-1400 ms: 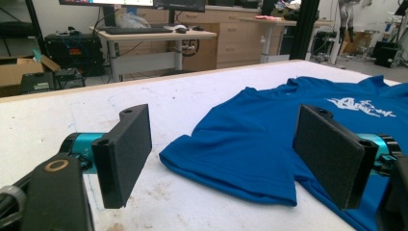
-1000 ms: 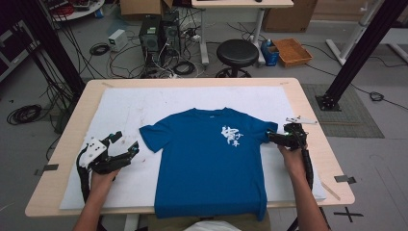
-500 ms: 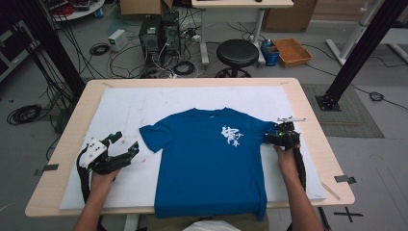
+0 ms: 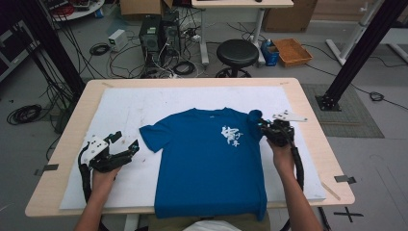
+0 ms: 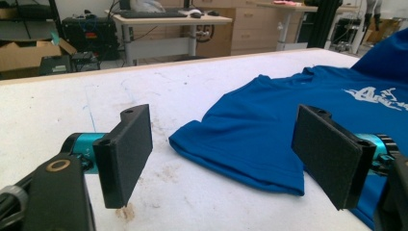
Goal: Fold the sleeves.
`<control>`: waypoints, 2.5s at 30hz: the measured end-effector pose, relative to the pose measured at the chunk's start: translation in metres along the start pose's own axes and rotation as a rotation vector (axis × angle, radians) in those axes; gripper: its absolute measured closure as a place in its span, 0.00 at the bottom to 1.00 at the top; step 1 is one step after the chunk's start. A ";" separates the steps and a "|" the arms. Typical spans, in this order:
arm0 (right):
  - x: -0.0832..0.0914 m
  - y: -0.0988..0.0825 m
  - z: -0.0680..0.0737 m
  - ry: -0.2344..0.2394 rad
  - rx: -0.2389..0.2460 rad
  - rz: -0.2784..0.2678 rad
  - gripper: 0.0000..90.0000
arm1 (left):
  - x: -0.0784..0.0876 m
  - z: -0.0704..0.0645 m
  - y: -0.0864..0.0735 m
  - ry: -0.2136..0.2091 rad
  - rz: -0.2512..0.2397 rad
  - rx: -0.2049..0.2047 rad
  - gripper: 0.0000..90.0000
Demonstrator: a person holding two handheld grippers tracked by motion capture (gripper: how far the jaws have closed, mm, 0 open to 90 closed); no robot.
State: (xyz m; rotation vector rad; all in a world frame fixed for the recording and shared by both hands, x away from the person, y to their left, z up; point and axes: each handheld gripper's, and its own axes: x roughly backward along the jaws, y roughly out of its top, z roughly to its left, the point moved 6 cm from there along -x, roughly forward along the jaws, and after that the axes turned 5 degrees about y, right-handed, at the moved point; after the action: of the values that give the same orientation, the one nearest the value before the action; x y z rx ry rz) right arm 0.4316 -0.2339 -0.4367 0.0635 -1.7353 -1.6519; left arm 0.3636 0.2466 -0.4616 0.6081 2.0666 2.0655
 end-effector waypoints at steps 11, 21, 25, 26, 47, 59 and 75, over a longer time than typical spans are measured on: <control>-0.008 -0.007 0.020 0.076 -0.011 0.021 0.67 | -0.003 0.001 -0.001 0.009 0.038 0.012 0.25; -0.001 -0.026 0.001 -0.005 -0.006 0.084 0.56 | -0.020 -0.001 -0.007 0.052 0.239 0.024 0.31; 0.015 -0.037 -0.019 -0.076 -0.022 0.067 0.47 | -0.031 -0.004 -0.007 0.061 0.302 0.038 0.37; 0.018 -0.039 -0.022 -0.084 -0.028 0.068 0.47 | -0.035 -0.004 -0.007 0.066 0.323 0.035 0.37; 0.059 -0.063 -0.041 -0.155 -0.014 0.069 0.43 | -0.080 -0.022 -0.015 0.137 0.507 -0.029 0.66; 0.045 -0.058 -0.032 -0.123 0.017 0.079 0.43 | -0.072 -0.020 0.000 0.050 0.405 0.071 0.95; 0.061 -0.067 -0.035 -0.147 0.024 0.086 0.43 | -0.108 -0.109 0.034 -0.249 0.279 0.030 0.55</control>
State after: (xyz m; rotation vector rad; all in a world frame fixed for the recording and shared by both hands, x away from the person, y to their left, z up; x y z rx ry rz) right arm 0.3759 -0.3063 -0.4710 -0.1229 -1.8406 -1.6076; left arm 0.4247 0.1030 -0.4428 1.1534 1.9653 1.9723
